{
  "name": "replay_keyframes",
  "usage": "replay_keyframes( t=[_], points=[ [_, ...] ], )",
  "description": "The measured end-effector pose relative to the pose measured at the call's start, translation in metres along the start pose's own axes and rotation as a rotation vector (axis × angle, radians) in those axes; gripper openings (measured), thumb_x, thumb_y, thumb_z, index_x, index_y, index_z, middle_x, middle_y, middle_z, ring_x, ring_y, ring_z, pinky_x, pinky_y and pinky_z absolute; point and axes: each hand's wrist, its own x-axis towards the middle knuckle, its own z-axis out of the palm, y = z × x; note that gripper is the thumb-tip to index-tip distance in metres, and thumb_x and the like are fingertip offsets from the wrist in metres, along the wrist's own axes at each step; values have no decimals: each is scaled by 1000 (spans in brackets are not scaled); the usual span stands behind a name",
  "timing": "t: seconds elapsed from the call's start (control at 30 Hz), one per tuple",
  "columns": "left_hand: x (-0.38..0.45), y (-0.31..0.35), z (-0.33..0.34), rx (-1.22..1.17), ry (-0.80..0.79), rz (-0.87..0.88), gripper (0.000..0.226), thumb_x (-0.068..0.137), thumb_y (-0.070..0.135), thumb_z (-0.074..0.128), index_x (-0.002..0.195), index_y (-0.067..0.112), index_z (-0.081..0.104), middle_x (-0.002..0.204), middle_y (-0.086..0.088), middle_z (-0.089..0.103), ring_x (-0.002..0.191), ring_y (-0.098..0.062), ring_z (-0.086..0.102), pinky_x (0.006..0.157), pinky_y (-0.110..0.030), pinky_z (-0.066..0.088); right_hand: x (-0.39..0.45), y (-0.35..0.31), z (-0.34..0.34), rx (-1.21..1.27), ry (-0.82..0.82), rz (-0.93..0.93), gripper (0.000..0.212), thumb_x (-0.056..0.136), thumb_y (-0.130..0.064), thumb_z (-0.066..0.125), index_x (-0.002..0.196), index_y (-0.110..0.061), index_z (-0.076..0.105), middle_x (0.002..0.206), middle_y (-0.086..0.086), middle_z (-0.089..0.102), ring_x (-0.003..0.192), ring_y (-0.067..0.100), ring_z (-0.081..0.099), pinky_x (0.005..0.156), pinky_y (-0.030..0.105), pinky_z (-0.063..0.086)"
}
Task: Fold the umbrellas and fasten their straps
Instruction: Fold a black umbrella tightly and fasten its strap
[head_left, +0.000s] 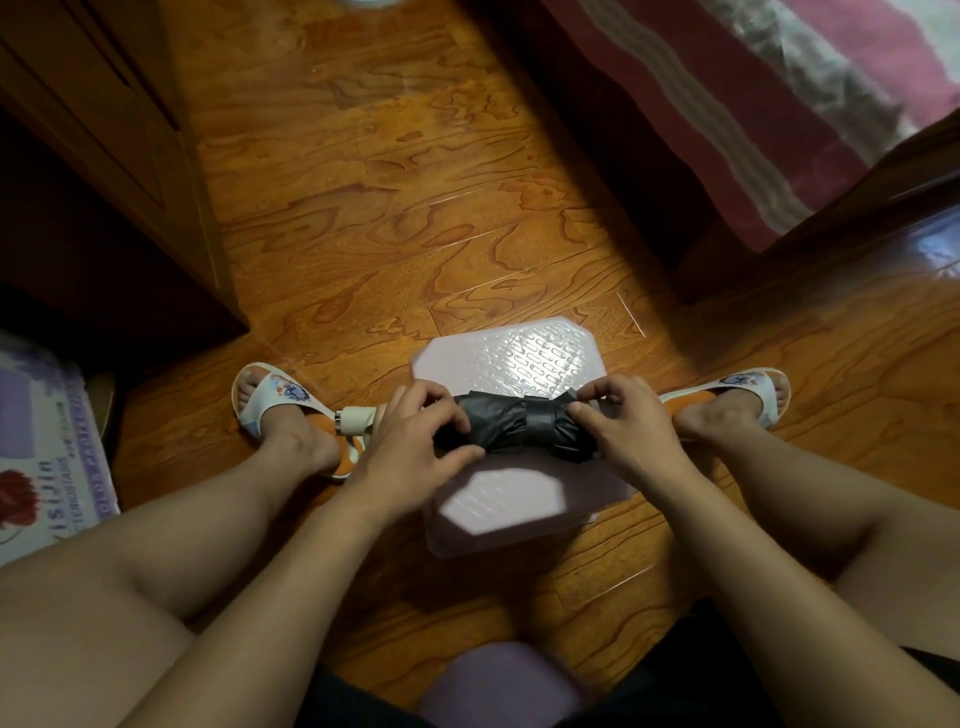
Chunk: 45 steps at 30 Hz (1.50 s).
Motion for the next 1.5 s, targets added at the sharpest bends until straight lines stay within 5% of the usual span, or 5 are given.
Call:
replay_keyframes(
  t=[0.53,0.87,1.07,1.27,1.5],
  points=[
    [24,21,6,52,7,-251,28,93,20,60,72,26,43,95,3,47,95,-20,47,85,-39,35,11,-5,12,141,93,223,26,96,-25,66,73,-15,59,84,7,64,81,25,60,69,40,47],
    [21,20,16,114,36,-228,30,99,32,58,75,25,40,95,4,43,97,-16,39,87,-40,30,-2,-11,19,-190,118,85,26,99,-43,57,83,-22,52,99,-2,45,102,21,36,82,32,25],
    [26,20,19,67,24,-269,34,97,29,58,70,27,37,108,8,52,109,-16,39,87,-34,20,8,-7,16,-65,24,154,32,93,-45,67,76,-20,53,86,2,58,86,26,56,67,35,38],
    [22,27,22,81,31,-306,33,103,37,48,75,28,35,83,7,48,86,-17,46,92,-34,20,12,-22,31,-89,222,410,23,97,-38,64,94,-17,55,94,5,58,91,27,54,73,34,38],
    [38,36,18,111,40,-414,35,102,24,47,69,25,35,78,7,42,77,-16,42,93,-39,27,15,-18,27,-153,177,337,24,93,-41,65,87,-19,57,89,4,63,87,27,59,68,34,42]
  ],
)
